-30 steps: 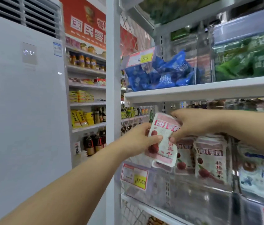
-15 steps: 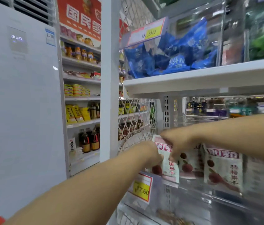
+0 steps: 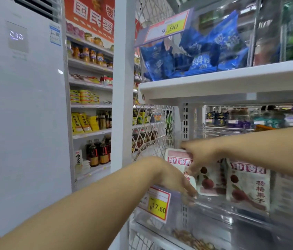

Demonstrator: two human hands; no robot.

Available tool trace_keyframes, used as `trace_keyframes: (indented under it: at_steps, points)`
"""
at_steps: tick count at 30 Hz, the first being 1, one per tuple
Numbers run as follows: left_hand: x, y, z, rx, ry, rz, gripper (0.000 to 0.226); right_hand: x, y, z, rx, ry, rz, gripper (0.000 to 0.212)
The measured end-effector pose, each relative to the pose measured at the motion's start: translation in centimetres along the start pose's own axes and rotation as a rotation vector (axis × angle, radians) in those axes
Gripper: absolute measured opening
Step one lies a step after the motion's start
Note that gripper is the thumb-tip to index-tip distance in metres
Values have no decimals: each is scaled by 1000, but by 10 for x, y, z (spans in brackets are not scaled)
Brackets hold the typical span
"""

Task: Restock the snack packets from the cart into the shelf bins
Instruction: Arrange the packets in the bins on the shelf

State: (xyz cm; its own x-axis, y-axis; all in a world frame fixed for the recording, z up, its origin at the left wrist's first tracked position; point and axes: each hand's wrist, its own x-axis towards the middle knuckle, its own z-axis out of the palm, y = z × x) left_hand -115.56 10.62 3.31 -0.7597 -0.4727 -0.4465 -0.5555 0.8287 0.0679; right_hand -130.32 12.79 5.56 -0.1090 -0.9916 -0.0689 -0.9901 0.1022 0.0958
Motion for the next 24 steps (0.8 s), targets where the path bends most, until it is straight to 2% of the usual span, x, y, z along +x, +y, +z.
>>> trace_keyframes:
  at_steps: [2, 5, 8, 11, 16, 24]
  points:
    - [10, 1, 1, 108, -41, -44, 62, -2, 5, -3, 122, -54, 4, 72]
    - [9, 5, 2, 167, -16, -72, 68, -6, 15, -10, 278, -86, 1, 64]
    - [4, 7, 1, 170, 43, -89, 66, -6, 17, -15, 230, -26, -10, 48]
    - [6, 6, 3, 162, 72, -111, 67, -7, 15, -19, 163, -55, -15, 37]
    - [9, 0, 5, 166, 111, -148, 70, -12, 16, -23, 176, -23, -22, 41]
    - [18, 1, 6, 198, 81, -151, 71, -5, 13, -20, 69, 18, -18, 41]
